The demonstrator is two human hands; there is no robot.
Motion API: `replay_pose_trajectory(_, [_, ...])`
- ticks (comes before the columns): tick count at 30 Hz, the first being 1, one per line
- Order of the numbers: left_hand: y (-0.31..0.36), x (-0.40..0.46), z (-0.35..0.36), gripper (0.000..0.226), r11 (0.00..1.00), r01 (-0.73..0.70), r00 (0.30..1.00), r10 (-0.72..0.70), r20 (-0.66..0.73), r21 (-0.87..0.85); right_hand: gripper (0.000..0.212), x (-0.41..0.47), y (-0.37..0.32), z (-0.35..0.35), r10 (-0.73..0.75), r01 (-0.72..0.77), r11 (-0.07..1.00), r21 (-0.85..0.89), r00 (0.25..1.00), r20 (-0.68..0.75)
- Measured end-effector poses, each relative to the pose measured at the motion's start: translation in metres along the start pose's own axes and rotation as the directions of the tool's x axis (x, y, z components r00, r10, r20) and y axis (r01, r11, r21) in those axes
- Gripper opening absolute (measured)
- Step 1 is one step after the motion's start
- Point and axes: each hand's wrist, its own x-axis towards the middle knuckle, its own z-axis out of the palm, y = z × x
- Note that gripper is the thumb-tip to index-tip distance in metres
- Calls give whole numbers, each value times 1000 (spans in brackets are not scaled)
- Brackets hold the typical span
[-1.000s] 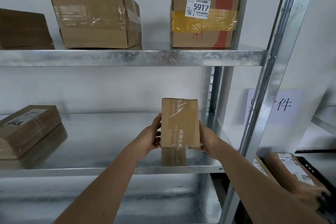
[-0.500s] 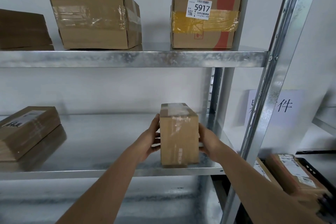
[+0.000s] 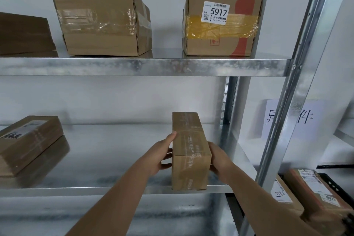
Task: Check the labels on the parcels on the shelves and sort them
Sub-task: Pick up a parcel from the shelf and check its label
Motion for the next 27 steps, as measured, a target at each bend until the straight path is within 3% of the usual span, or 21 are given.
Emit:
replay_pose_trajectory(5, [7,9,-3,34,1000,28,999,-28,-18,13,50,7,-11,-1,63,-62,998,-13,997,48])
replay_pose_trajectory(10, [10,18,-11,25,999,44,998,-44,42,4,33,13,-27,-7,73,-59,992,-110,990,122])
replay_pose_trajectory(14, [17,34,-15,31,996,69,993,-74,92,51,25,24,-41,-4,102,-84,982,-169,989,105])
replay_pose_trajectory(27, [36,75,-15,58,975,186,977,-197,84,124,39,54,-59,-2,192,-153,937,-314,976,100])
